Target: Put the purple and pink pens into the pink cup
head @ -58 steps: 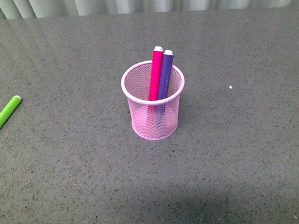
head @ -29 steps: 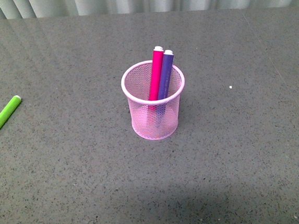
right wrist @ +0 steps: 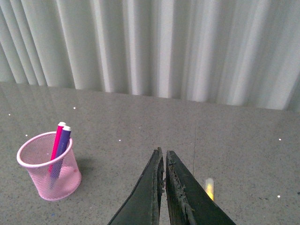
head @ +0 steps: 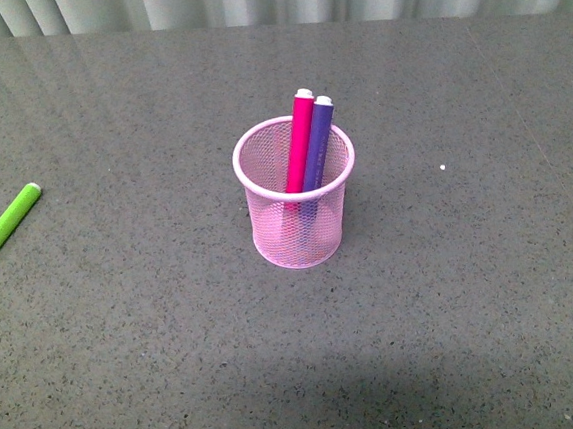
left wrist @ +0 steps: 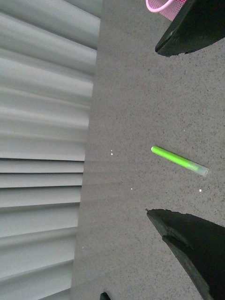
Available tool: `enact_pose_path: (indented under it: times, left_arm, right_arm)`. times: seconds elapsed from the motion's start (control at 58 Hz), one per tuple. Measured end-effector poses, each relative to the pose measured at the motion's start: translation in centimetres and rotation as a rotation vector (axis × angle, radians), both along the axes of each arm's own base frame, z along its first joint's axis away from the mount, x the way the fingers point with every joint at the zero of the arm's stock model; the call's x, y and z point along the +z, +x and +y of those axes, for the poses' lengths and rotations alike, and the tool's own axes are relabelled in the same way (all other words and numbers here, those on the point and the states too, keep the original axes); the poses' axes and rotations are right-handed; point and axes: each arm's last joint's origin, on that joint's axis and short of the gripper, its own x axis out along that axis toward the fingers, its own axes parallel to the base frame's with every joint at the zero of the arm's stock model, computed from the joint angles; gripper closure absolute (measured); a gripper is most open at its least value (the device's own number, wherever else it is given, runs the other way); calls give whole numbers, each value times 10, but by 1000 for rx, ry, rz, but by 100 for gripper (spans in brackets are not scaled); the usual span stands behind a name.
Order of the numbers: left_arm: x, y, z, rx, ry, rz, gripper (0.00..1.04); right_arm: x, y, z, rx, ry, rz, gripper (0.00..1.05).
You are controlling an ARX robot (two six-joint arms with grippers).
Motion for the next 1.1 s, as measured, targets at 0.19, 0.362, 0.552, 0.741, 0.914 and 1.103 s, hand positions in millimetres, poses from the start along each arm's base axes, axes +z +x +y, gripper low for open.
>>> enact_pose_path:
  times: [0.19,0.362,0.552,0.741,0.914,1.103]
  left_arm:
    - [0,0,0,0,0,0,8]
    - [0,0,0,0,0,0,8]
    - [0,0,0,0,0,0,8]
    - [0,0,0,0,0,0,8]
    - [0,0,0,0,0,0,8]
    - [0,0,0,0,0,0,8]
  right_arm:
    - [0,0,0,0,-2,0,97]
    - [0,0,0,0,-2,0,70]
    - [0,0,0,0,-2,0,42]
    - [0,0,0,0,-1,0,6]
    - [0,0,0,0,-2,0,7]
    - [0,0,0,0,-2,0,7]
